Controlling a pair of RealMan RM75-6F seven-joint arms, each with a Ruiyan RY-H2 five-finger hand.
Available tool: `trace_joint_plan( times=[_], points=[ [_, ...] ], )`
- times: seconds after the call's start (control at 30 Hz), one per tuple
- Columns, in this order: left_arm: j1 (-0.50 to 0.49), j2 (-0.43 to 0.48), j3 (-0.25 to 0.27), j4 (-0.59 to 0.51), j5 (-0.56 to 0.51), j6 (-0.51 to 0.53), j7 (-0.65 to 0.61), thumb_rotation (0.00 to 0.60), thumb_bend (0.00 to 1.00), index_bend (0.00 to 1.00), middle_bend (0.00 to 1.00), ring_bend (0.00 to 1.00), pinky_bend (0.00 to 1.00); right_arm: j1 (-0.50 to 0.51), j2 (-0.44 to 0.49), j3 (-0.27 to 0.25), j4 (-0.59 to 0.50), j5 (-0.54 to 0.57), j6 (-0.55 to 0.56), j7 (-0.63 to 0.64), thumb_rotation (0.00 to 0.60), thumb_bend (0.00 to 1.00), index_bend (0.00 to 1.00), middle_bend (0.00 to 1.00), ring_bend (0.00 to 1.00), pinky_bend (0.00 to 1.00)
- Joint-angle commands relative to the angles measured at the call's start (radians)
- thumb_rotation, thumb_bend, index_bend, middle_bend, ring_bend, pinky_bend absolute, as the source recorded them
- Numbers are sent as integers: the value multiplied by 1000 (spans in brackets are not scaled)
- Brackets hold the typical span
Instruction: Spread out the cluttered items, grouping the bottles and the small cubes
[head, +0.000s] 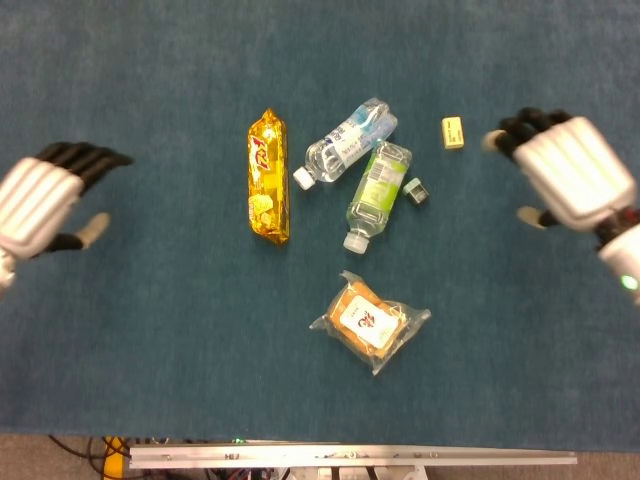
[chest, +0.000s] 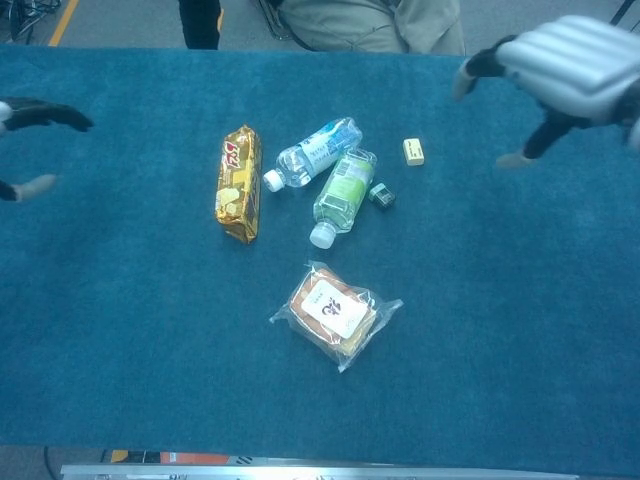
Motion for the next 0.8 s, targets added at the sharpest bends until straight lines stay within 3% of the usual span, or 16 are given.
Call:
trace_joint_plan(
  times=[0.03,0.5,0.8],
  points=[
    [-65,-63,14,72,55,-11,-45,600,393,137,199,168,202,-48,51,-22,-34,-40,33,41,600,0,311,313,229,370],
    [-279,-266,80,321,168,-61,-95,600,345,21,41,18,150,-153,121,-49,-61,-141,64,109,600,0,311,317,229,370],
    [-338,-341,120,389,170,-51,-127,600,345,90,52,20,150,-184,120,-39,-31,-149,44,153,600,0,311,317,229,371]
  ],
)
